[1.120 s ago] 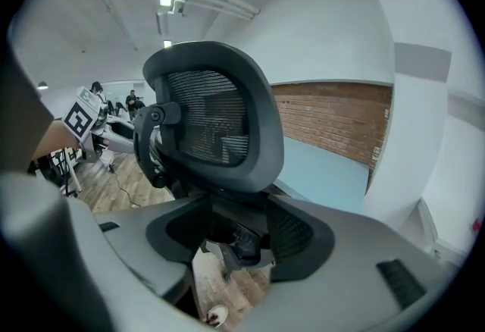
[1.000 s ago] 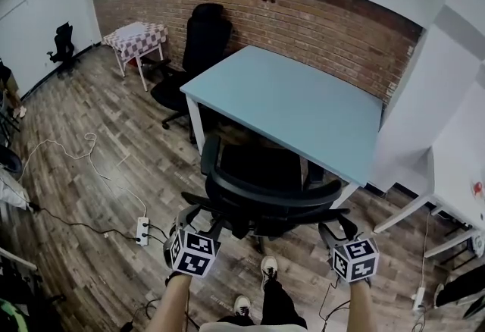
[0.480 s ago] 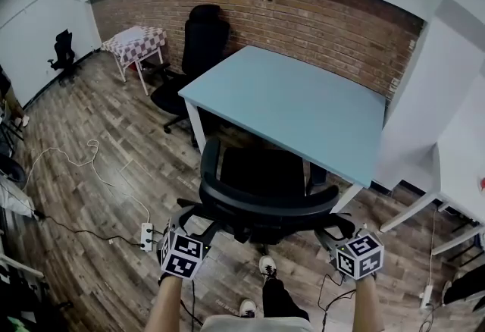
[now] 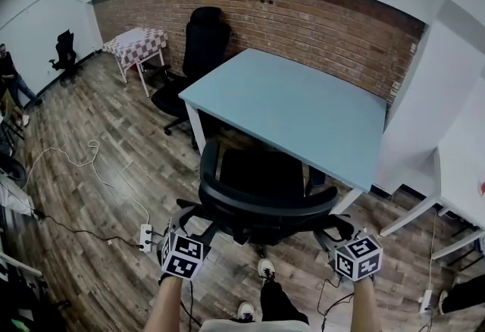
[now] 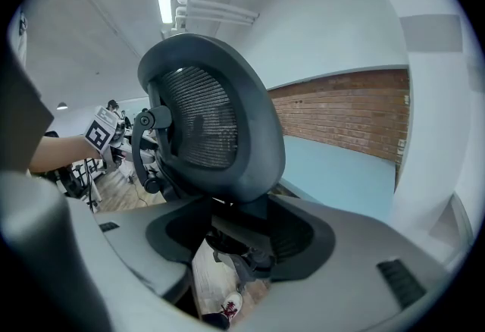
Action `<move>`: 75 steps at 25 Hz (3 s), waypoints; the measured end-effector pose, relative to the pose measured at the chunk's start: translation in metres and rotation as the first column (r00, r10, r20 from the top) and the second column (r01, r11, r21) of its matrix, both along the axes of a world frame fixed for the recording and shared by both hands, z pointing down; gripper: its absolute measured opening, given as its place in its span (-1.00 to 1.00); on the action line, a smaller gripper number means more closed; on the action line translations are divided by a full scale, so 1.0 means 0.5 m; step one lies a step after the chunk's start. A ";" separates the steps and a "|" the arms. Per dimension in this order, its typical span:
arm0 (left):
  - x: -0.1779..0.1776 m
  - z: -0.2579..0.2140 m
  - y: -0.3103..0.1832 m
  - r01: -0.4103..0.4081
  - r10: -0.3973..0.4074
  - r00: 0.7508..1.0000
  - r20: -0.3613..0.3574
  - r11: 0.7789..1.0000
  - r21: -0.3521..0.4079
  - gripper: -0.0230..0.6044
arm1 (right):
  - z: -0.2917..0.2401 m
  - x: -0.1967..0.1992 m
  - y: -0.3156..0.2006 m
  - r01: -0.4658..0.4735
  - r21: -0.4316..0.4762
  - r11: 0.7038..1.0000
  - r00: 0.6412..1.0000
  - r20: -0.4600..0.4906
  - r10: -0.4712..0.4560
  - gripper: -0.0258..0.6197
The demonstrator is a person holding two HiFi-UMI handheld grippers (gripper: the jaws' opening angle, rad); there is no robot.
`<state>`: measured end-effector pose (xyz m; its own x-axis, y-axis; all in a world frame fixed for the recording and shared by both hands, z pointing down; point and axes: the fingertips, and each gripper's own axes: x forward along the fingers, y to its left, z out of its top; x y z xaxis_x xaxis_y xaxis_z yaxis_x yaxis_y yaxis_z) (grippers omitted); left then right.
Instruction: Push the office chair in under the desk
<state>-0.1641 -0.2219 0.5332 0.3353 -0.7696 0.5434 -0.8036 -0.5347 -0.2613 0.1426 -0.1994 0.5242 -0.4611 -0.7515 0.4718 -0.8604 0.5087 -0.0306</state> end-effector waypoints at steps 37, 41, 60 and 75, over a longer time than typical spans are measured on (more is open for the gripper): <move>-0.014 -0.001 -0.054 -0.046 0.047 0.998 -0.042 0.999 0.011 -0.05 | 0.066 0.060 -0.078 0.324 -0.082 0.943 0.842 -0.429 -0.327 0.04; -0.010 -0.001 -0.049 -0.046 0.046 0.998 -0.036 0.999 0.001 -0.05 | 0.075 0.062 -0.076 0.365 -0.088 0.927 0.781 -0.513 -0.356 -0.07; 0.010 0.000 -0.045 -0.013 0.012 1.000 -0.026 1.000 -0.019 -0.06 | 0.099 0.047 -0.075 0.491 -0.287 0.822 0.335 -0.809 -0.483 -0.39; 0.024 -0.011 -0.062 -0.089 0.086 0.992 -0.090 0.996 -0.027 -0.08 | 0.096 0.049 -0.073 0.475 -0.300 0.827 0.383 -0.776 -0.501 -0.40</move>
<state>-0.1522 -0.2527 0.5277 0.4484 -0.7184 0.5318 -0.7725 -0.6108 -0.1737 0.1671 -0.2358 0.5720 -0.1595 -0.5101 0.8452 -0.1123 0.8600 0.4979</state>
